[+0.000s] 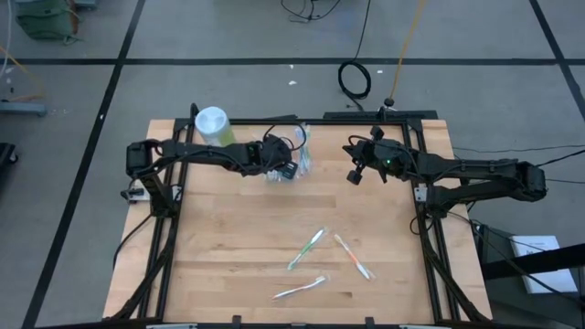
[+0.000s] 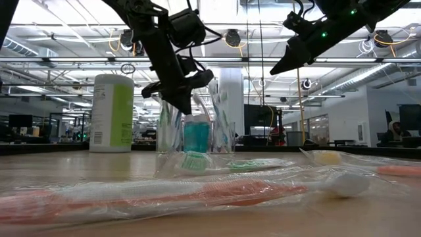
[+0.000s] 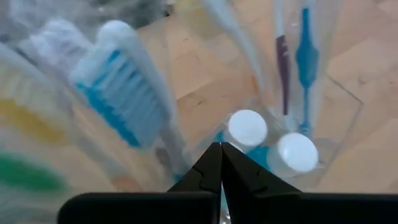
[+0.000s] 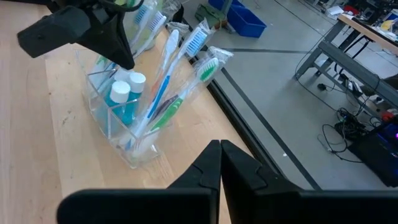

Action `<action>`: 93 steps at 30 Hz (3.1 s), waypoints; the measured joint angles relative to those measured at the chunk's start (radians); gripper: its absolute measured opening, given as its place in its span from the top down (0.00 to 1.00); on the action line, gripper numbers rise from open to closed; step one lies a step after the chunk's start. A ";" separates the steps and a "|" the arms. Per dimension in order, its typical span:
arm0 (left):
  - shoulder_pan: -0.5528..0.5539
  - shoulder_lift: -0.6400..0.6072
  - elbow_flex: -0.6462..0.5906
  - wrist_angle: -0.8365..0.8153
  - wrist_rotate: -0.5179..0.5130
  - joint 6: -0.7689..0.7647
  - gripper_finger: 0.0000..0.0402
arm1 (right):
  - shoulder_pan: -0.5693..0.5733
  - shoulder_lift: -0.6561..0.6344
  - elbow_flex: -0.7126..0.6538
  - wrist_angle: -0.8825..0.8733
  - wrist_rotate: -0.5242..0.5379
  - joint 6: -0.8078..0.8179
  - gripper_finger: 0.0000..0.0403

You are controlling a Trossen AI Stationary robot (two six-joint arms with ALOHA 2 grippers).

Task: Pick & Place toothbrushing station
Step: Put the blue mouthwash into the transparent organizer, then put the orange toothbrush into the transparent organizer

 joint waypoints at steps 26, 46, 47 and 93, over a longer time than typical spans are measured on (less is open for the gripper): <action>-0.108 -0.042 -0.001 -0.031 -0.038 0.029 0.98 | 0.000 0.000 0.000 0.000 0.000 0.003 1.00; -0.136 -0.097 0.000 0.010 -0.078 0.291 0.99 | 0.000 0.000 0.000 0.000 -0.002 0.004 1.00; -0.139 -0.099 0.000 0.008 -0.073 0.295 0.98 | 0.000 0.000 0.000 -0.001 -0.006 0.004 1.00; -0.055 -0.103 0.000 0.134 -0.067 0.623 0.94 | 0.597 0.506 0.262 -0.486 -0.370 1.182 0.78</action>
